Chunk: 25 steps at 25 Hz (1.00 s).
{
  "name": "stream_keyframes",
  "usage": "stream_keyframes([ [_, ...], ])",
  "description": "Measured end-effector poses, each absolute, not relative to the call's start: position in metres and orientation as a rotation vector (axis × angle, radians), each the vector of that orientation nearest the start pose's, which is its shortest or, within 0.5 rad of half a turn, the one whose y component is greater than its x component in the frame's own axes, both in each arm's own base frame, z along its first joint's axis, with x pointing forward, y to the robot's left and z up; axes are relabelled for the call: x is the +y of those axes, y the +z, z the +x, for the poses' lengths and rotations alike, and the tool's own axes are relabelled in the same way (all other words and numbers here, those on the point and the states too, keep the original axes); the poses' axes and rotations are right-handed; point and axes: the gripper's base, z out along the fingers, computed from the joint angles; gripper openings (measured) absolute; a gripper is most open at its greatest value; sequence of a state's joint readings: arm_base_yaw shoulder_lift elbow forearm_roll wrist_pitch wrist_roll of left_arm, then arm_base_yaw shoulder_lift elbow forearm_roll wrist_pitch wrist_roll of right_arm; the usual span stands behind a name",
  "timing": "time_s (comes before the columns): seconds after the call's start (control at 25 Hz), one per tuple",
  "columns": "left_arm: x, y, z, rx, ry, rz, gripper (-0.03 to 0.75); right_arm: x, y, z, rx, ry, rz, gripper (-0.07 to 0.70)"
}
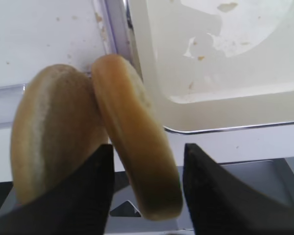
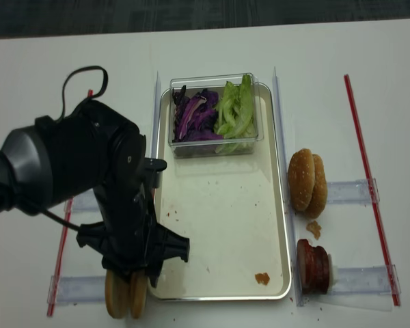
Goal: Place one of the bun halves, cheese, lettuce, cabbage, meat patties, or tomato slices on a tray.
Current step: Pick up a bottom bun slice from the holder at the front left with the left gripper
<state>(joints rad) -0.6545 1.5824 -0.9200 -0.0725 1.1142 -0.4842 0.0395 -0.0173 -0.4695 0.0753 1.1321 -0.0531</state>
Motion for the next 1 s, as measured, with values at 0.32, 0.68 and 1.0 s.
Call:
stream_keyframes([
  [0.32,-0.1546,0.1970,0.1977,3.269,0.100,0.201,0.126,0.0059,0.2633,-0.0076,2.125,0.083,-0.105,0.384],
  [0.68,-0.1542,0.1970,0.1974,3.273,0.107,0.196,0.050,0.0059,0.2633,-0.0076,2.125,0.083,-0.105,0.384],
  [1.0,-0.1535,0.1972,0.1965,3.282,0.118,0.195,0.044,0.0059,0.2633,-0.0076,2.125,0.082,-0.107,0.384],
])
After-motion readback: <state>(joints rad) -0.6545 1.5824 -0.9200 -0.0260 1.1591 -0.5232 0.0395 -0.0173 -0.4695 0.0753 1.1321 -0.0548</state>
